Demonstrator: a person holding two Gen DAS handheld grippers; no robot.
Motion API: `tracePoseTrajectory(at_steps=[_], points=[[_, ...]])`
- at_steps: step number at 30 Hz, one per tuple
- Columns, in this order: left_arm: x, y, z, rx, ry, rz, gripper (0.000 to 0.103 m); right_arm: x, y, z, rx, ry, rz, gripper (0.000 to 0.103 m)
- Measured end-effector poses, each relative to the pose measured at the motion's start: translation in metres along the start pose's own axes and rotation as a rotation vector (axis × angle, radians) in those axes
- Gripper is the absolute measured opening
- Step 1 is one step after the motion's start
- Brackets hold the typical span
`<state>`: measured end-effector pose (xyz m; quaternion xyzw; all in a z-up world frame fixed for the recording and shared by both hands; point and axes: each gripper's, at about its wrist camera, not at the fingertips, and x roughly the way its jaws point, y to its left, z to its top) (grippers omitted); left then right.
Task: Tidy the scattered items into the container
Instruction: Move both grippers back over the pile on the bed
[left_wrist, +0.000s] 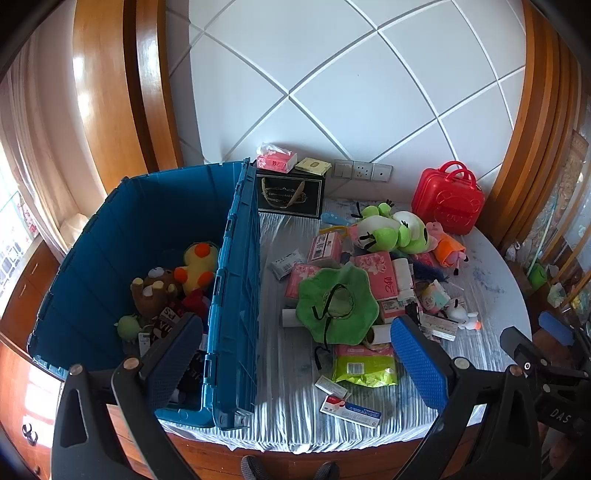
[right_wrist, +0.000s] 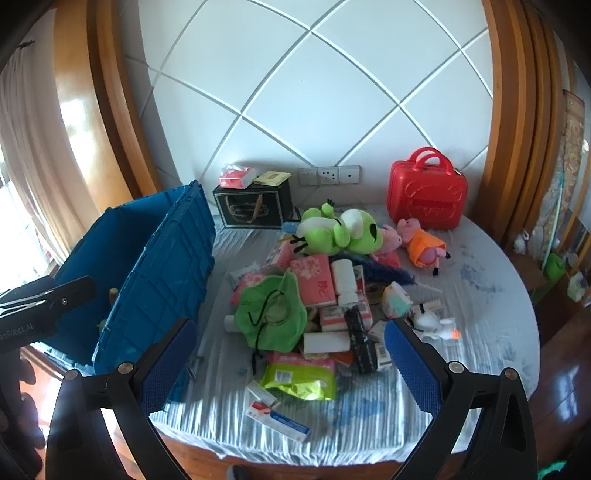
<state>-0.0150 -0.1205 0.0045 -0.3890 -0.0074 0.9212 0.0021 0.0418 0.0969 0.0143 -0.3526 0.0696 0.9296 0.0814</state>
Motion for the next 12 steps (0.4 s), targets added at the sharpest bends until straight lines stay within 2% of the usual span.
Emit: tracePoseTrajectory(at_steps=[8,12], points=[[-0.006,-0.0004,0.0025,0.022,-0.053,0.047,0.103,0.0008,0.0012,0.0031,-0.002,-0.003,-0.007,0.103],[-0.0066,0.0008,0.0039,0.024,-0.054,0.044,0.103,0.0004,0.0016,0.0037,-0.003,-0.005,-0.009,0.103]])
